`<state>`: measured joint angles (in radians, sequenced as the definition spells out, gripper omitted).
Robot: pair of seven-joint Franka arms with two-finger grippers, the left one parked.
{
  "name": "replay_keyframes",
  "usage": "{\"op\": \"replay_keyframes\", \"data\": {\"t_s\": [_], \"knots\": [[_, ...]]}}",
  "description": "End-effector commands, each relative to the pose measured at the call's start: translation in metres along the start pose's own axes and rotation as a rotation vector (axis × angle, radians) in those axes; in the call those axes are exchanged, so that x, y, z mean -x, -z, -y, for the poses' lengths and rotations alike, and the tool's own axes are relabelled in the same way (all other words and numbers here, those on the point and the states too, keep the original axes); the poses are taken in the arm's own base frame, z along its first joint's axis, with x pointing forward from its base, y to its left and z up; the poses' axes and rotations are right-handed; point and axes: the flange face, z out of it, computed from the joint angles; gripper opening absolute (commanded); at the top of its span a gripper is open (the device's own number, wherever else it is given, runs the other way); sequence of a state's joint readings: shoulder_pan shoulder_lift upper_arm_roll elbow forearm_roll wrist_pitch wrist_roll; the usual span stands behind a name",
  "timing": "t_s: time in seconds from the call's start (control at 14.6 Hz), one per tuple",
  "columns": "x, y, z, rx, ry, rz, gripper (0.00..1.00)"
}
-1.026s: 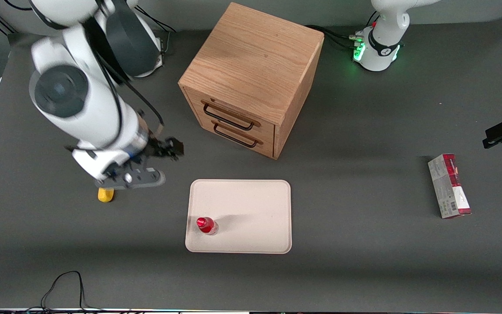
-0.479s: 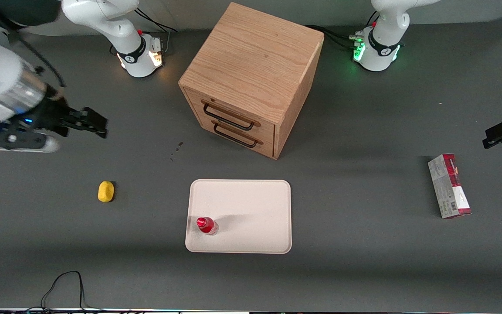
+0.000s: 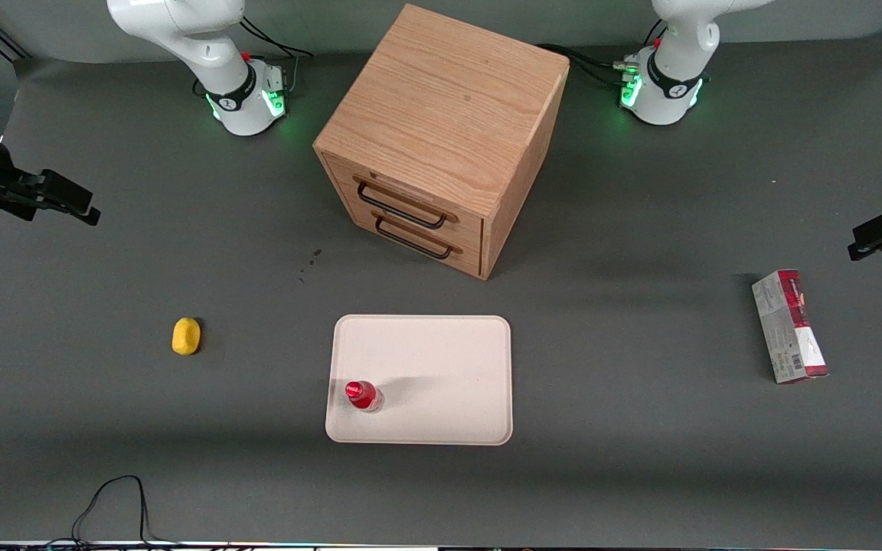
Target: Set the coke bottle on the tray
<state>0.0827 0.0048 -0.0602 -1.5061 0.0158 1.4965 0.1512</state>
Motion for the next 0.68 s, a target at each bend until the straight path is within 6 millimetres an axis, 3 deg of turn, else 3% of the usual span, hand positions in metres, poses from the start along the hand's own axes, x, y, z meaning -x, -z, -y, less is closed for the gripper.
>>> {"op": "replay_keyframes", "data": {"t_s": [0.0,0.34,0.62], "knots": [[0.001,0.001,-0.021,0.003,0.006,-0.014,1.00],[-0.006,-0.007,-0.045,0.010,0.020,0.001,1.00],[-0.006,-0.008,-0.046,0.010,0.007,0.004,1.00]]}}
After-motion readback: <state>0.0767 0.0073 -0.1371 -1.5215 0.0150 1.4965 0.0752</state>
